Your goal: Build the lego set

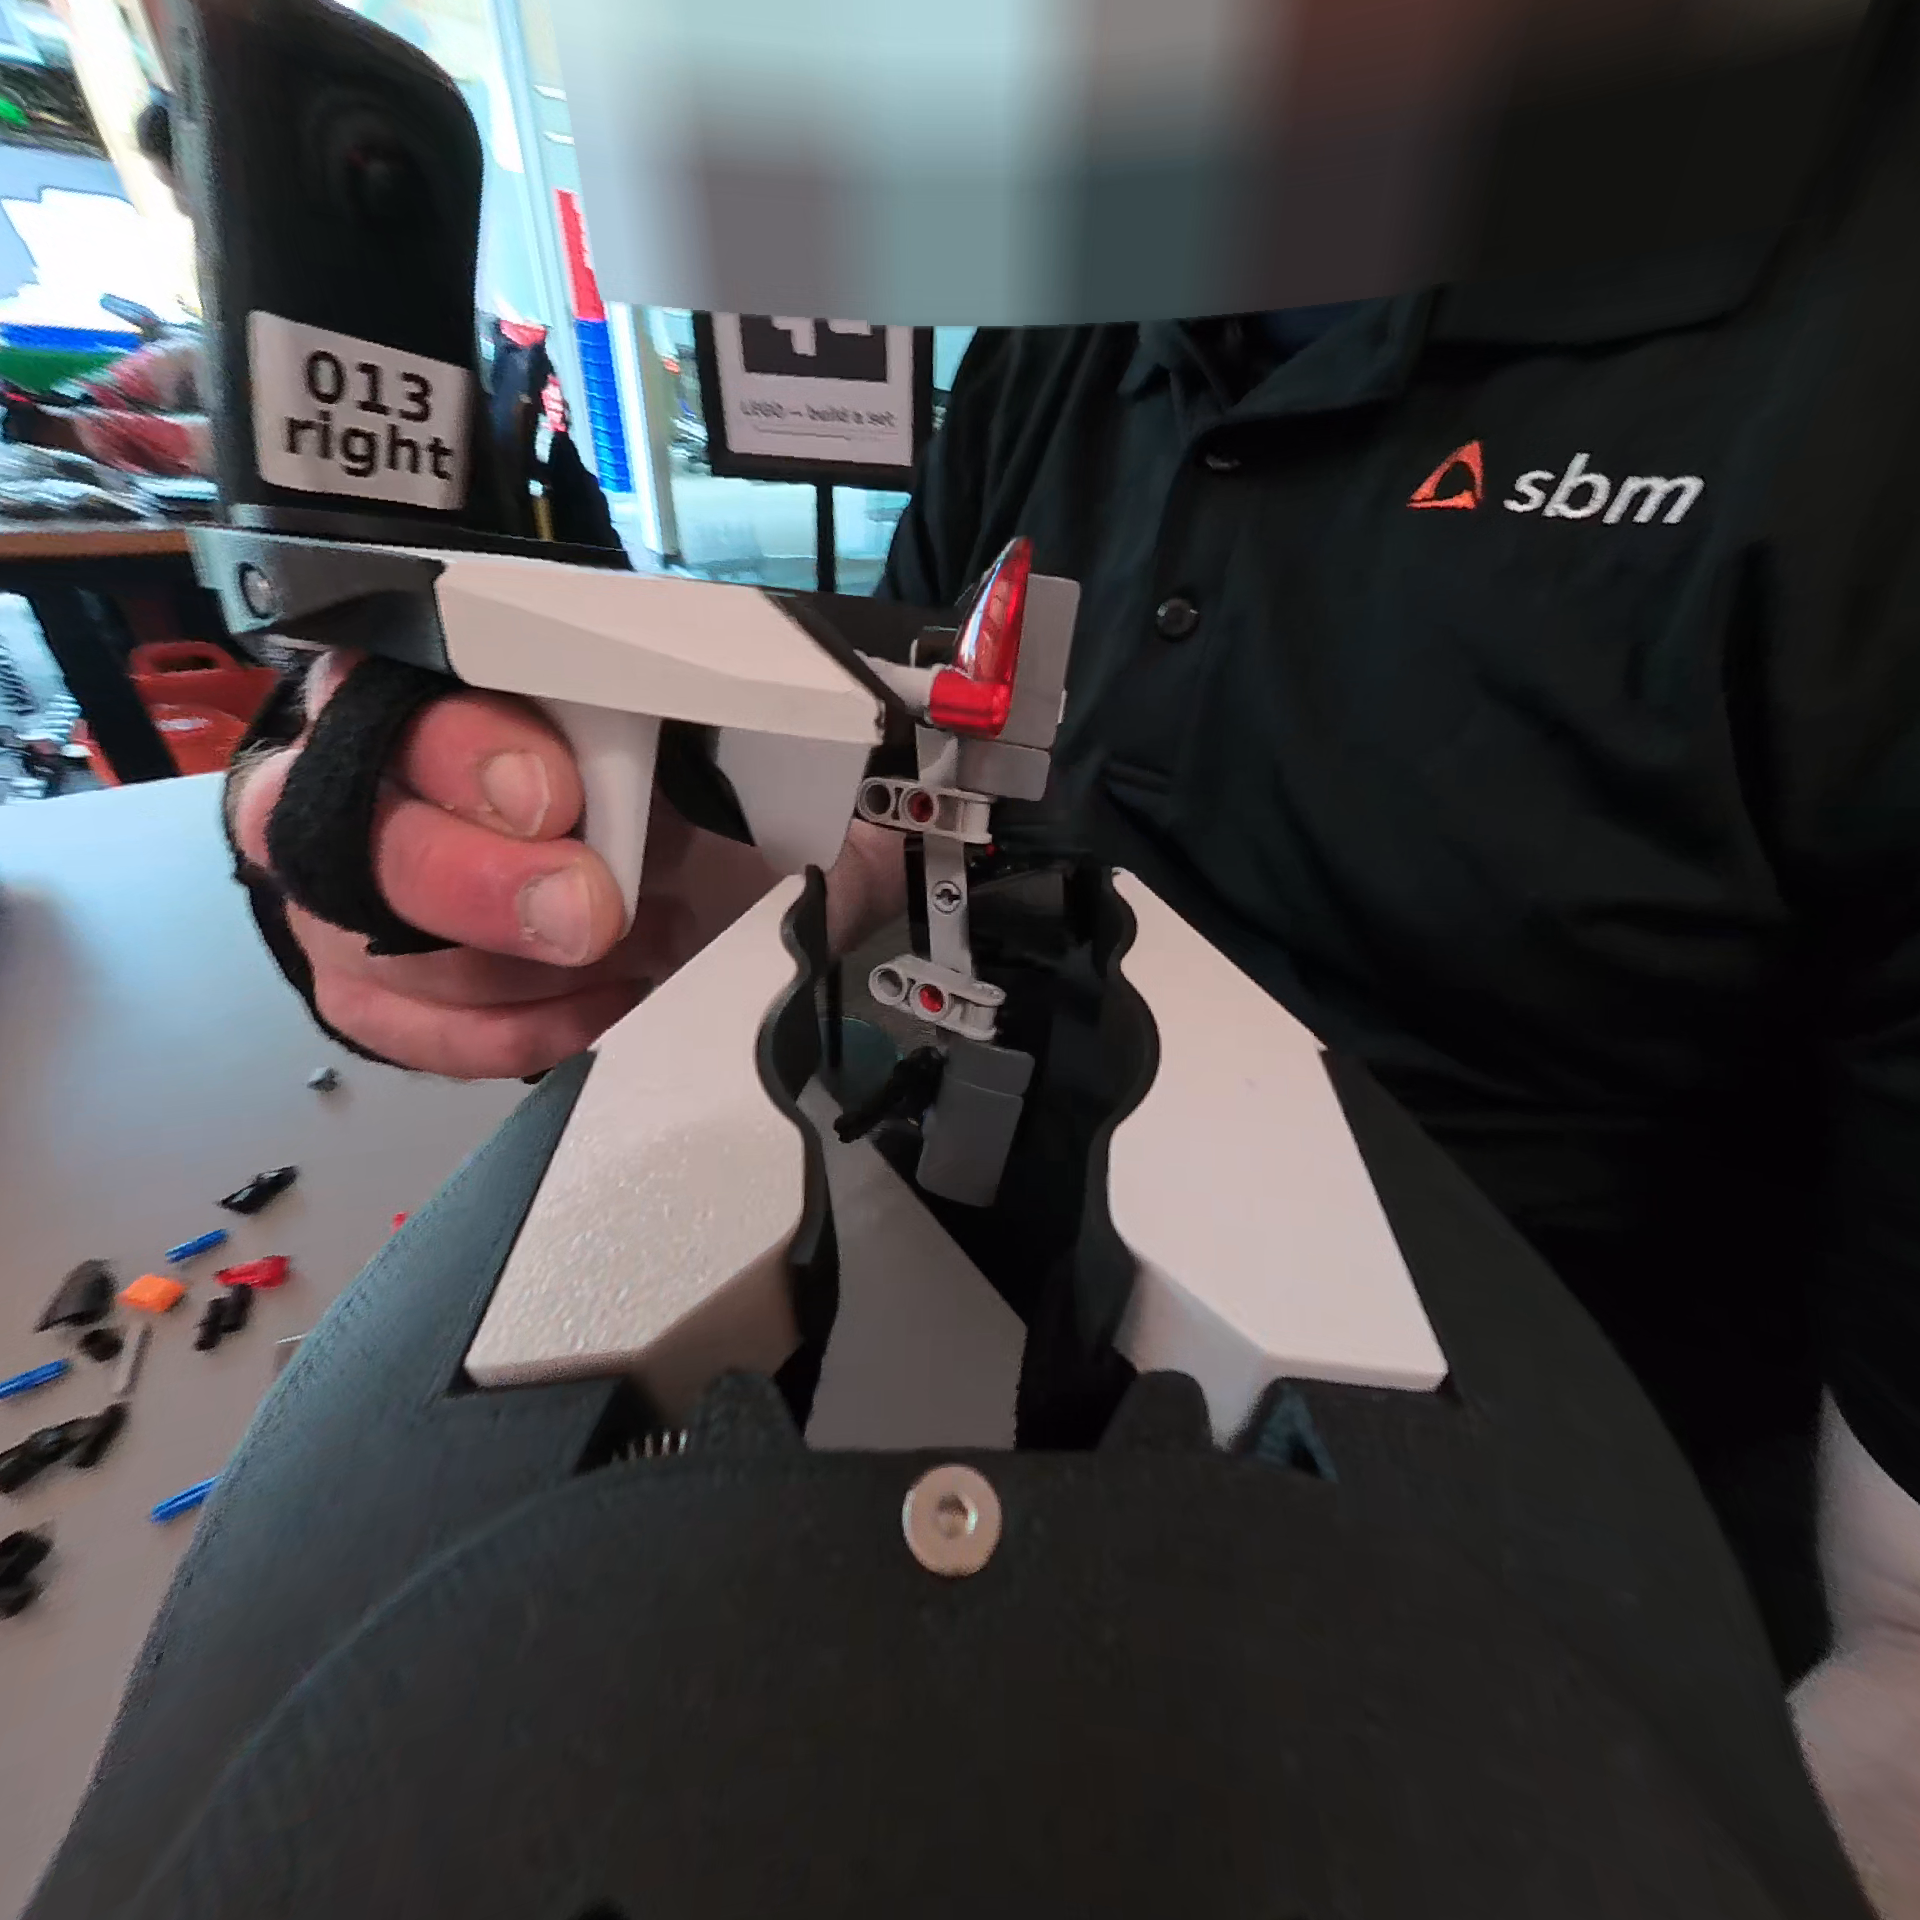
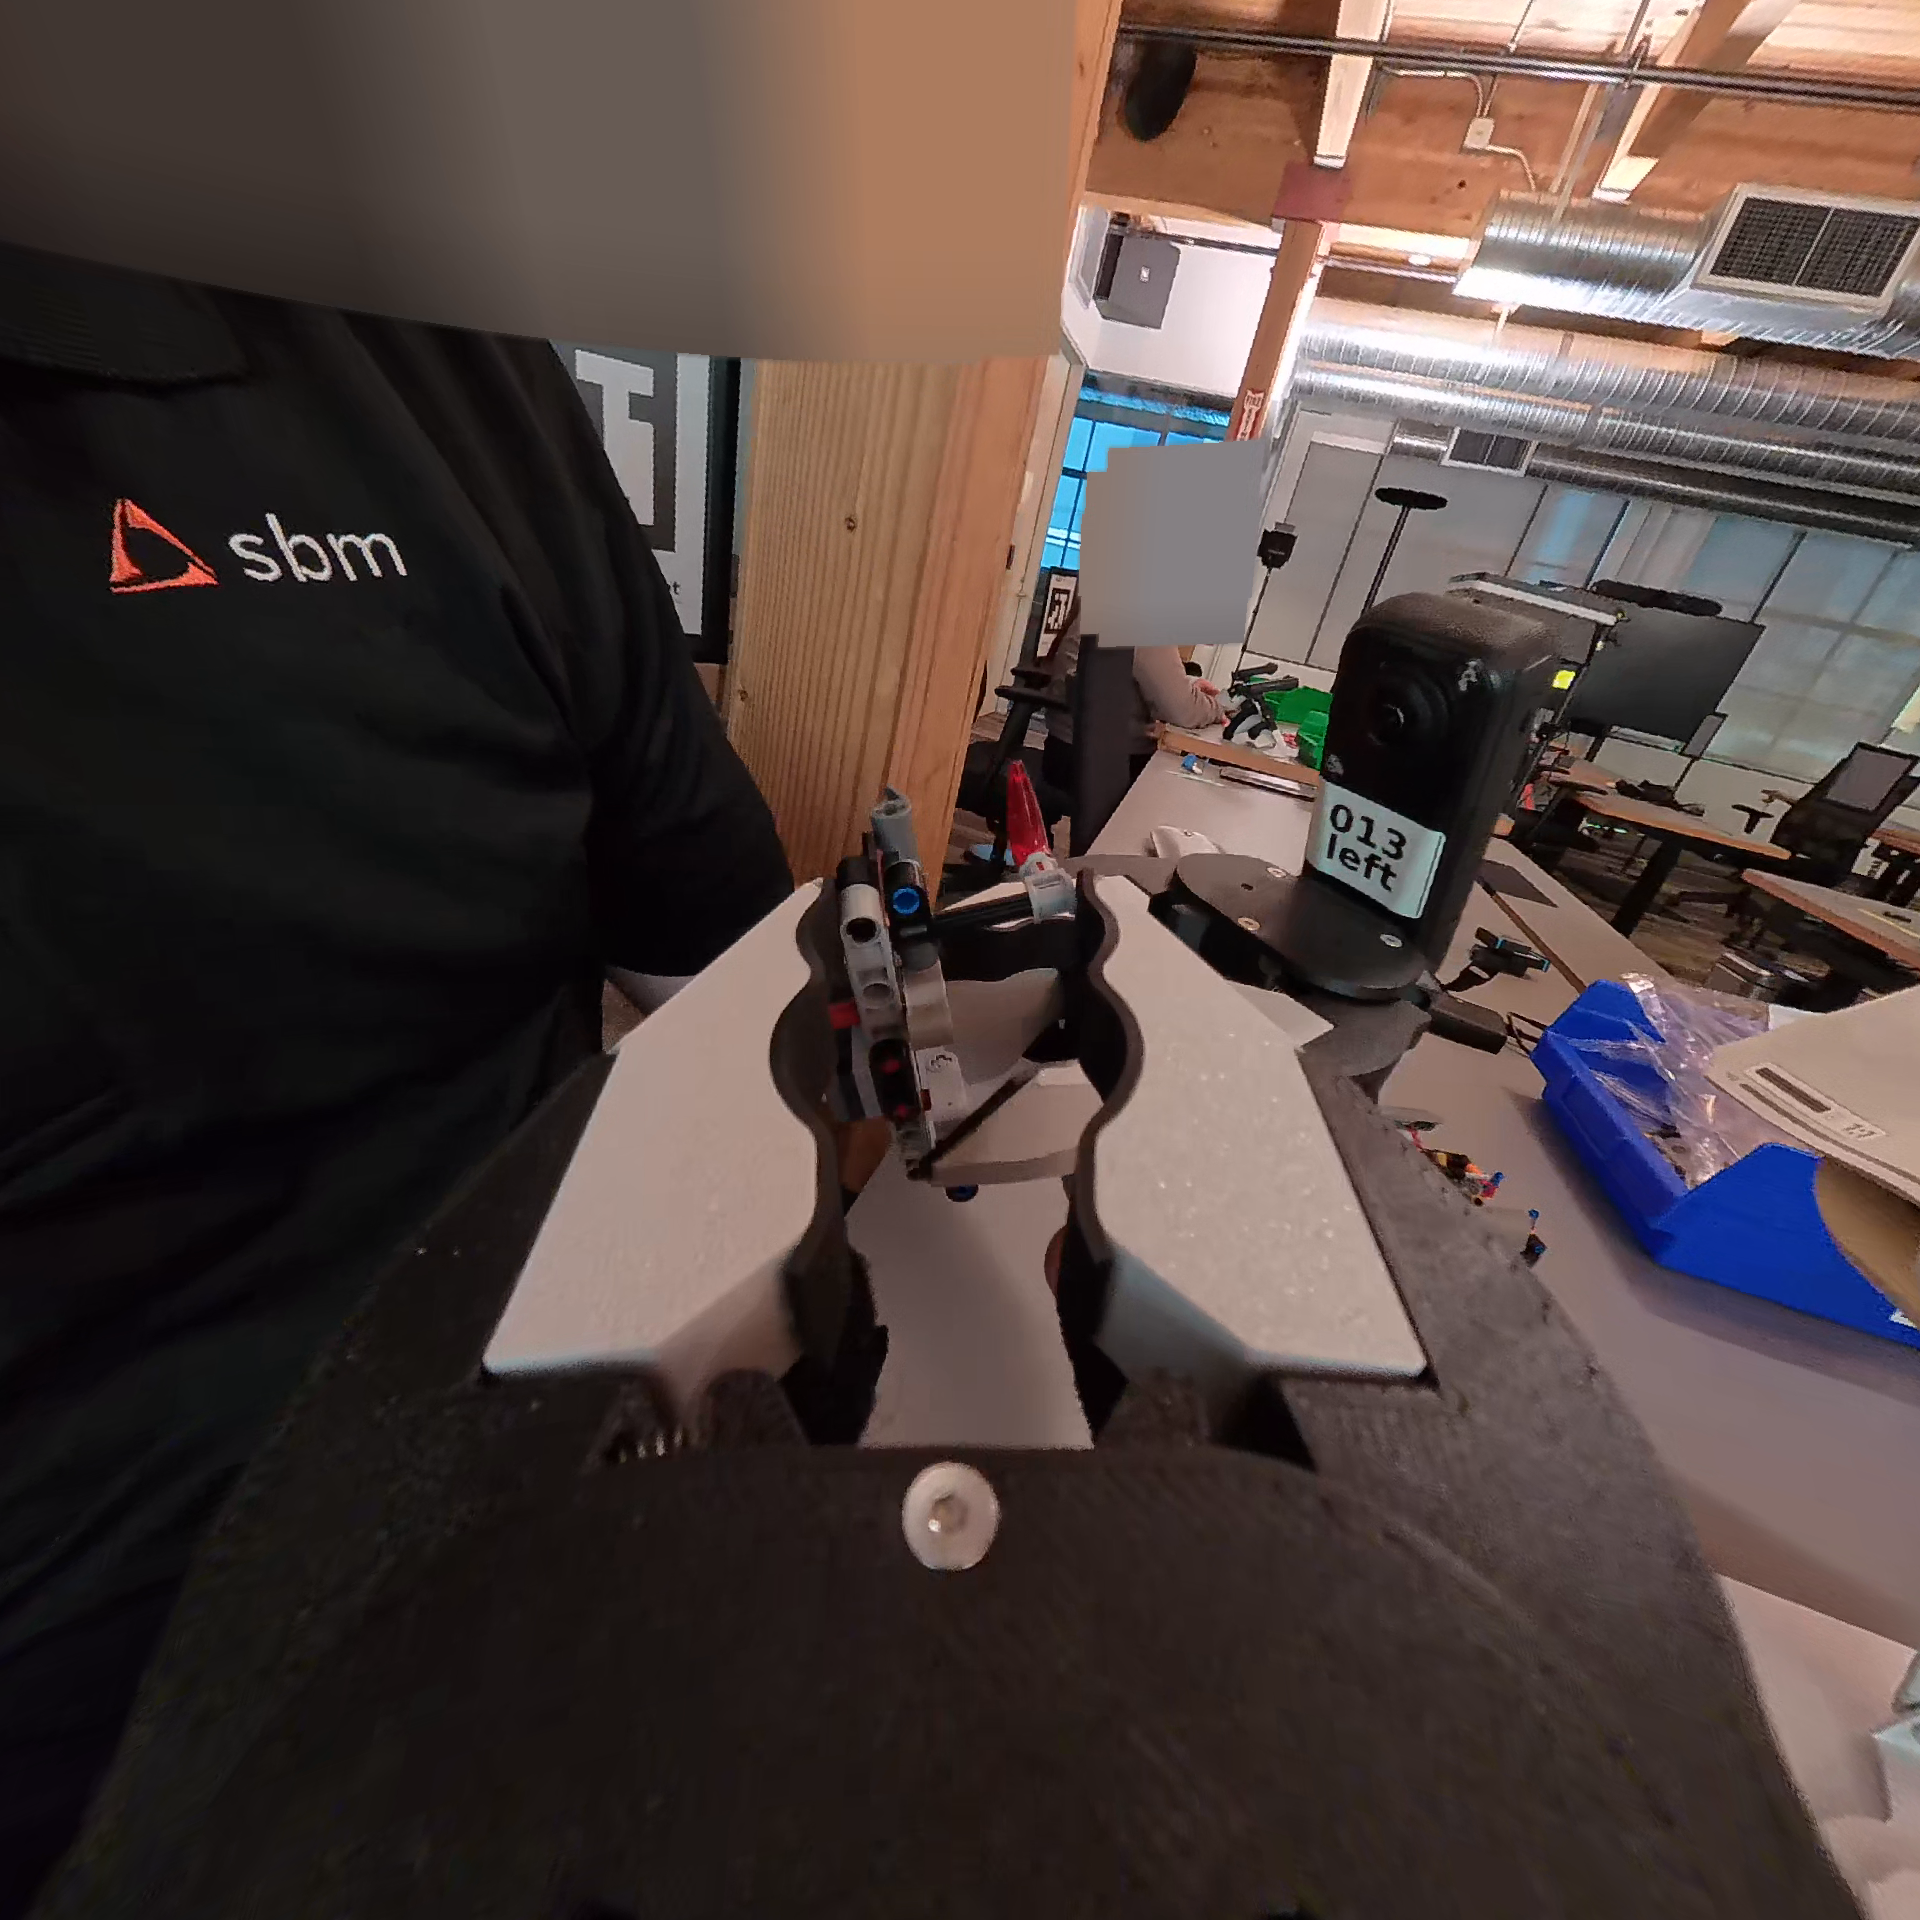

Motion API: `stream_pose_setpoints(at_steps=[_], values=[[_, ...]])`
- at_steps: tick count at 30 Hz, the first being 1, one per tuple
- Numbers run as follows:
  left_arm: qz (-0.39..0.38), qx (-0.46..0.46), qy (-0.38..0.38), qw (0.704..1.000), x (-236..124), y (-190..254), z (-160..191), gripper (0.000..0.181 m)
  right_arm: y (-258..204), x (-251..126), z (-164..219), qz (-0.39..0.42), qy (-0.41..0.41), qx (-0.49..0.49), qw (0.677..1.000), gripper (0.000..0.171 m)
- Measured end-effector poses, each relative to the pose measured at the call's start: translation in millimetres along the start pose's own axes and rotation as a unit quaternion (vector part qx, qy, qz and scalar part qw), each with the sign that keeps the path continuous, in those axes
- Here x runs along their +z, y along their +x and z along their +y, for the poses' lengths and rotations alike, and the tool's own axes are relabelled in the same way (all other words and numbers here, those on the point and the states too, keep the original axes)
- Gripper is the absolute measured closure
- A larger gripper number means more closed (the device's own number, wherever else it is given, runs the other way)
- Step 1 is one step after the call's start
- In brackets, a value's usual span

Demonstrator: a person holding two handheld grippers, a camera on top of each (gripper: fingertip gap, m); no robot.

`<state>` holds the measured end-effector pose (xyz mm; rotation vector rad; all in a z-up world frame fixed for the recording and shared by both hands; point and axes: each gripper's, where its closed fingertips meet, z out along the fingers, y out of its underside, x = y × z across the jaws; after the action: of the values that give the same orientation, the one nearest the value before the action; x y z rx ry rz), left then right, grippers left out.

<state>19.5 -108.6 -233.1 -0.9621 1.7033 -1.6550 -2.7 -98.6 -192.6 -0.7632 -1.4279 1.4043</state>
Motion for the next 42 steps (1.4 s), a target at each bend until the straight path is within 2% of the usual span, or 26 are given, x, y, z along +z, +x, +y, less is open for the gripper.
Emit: stream_pose_setpoints(at_steps=[7, 12, 19, 24, 30, 33, 37, 42], values=[[-0.074, 0.026, 0.025, 0.997, -21.2, -15.6, -8.0, 0.121, 20.1, 3.0, -3.3, 0.029, -0.006, -0.004, 1.0, 0.129], [-0.133, 0.045, 0.052, 0.989, -37.4, -28.1, -14.6, 0.12, 37.9, 1.5, -2.3, 0.058, -0.016, -0.011, 0.998, 0.13], [-0.206, 0.065, 0.087, 0.972, -62.4, -41.0, -22.6, 0.119, 63.4, -5.7, -0.1, 0.105, -0.029, -0.019, 0.994, 0.129], [-0.279, 0.078, 0.101, 0.952, -84.4, -55.3, -26.9, 0.109, 84.2, -15.9, -0.1, 0.153, -0.035, -0.027, 0.987, 0.13], [-0.366, 0.106, 0.049, 0.923, -84.9, -74.9, -17.5, 0.102, 100.5, -25.0, 3.1, 0.202, -0.051, -0.035, 0.977, 0.129], [-0.413, 0.127, -0.001, 0.902, -79.6, -90.5, -6.8, 0.105, 102.4, -25.0, 6.2, 0.208, -0.046, -0.025, 0.977, 0.129], [-0.438, 0.143, -0.003, 0.887, -75.9, -98.8, -8.3, 0.116, 101.9, -23.6, 11.8, 0.205, -0.045, -0.017, 0.978, 0.13], [-0.427, 0.152, -0.002, 0.891, -71.1, -99.5, -7.5, 0.137, 103.9, -25.1, 14.9, 0.207, -0.041, -0.01, 0.977, 0.129]])
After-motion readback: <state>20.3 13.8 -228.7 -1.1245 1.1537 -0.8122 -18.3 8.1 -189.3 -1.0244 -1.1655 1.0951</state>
